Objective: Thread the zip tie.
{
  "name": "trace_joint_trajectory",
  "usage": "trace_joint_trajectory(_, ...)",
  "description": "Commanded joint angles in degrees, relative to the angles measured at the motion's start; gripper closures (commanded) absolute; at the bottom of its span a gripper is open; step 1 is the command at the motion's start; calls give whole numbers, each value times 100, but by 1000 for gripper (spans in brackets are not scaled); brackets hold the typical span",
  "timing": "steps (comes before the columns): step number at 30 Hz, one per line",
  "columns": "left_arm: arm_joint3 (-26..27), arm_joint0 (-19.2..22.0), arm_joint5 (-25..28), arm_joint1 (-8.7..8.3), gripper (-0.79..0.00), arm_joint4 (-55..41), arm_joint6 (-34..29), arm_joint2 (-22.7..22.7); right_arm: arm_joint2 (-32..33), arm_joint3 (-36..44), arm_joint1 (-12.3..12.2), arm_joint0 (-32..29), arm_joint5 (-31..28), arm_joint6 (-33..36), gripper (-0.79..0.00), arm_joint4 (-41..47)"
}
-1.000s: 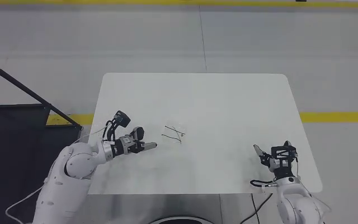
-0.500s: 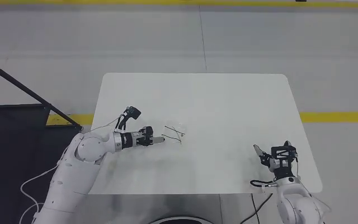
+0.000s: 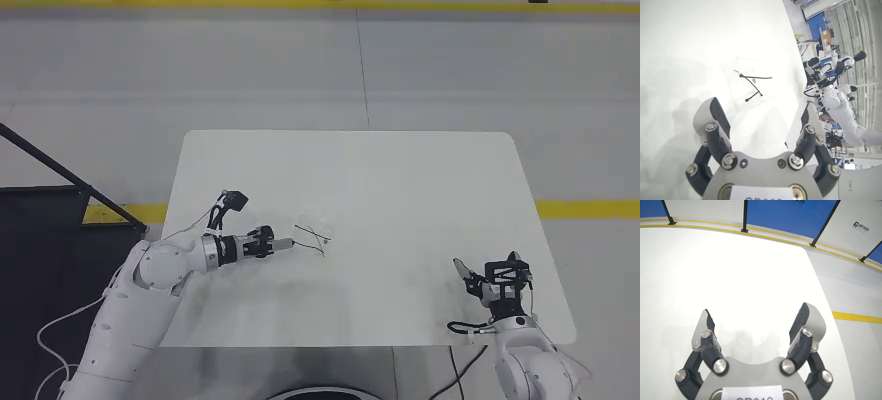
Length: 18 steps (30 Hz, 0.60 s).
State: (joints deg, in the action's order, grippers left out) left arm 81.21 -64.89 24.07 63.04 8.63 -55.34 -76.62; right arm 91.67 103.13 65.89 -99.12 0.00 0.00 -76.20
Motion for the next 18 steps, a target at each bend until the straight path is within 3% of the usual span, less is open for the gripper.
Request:
trace_joint_trajectory(1, -119, 82, -109, -6, -699, -224, -168, 10, 0, 0, 0, 0, 0, 0, -785, 0)
trace_joint_trajectory(6, -472, 276, -147, -13, -542, -668, -449, 52, 0, 0, 0, 0, 0, 0, -785, 0)
trace_joint_trajectory(12, -782, 491, -147, -24, -529, -762, -597, 147, 0, 0, 0, 0, 0, 0, -785, 0)
trace_joint_trajectory(18, -985, 652, -160, -13, -459, -766, -616, 327, 0, 0, 0, 0, 0, 0, -785, 0)
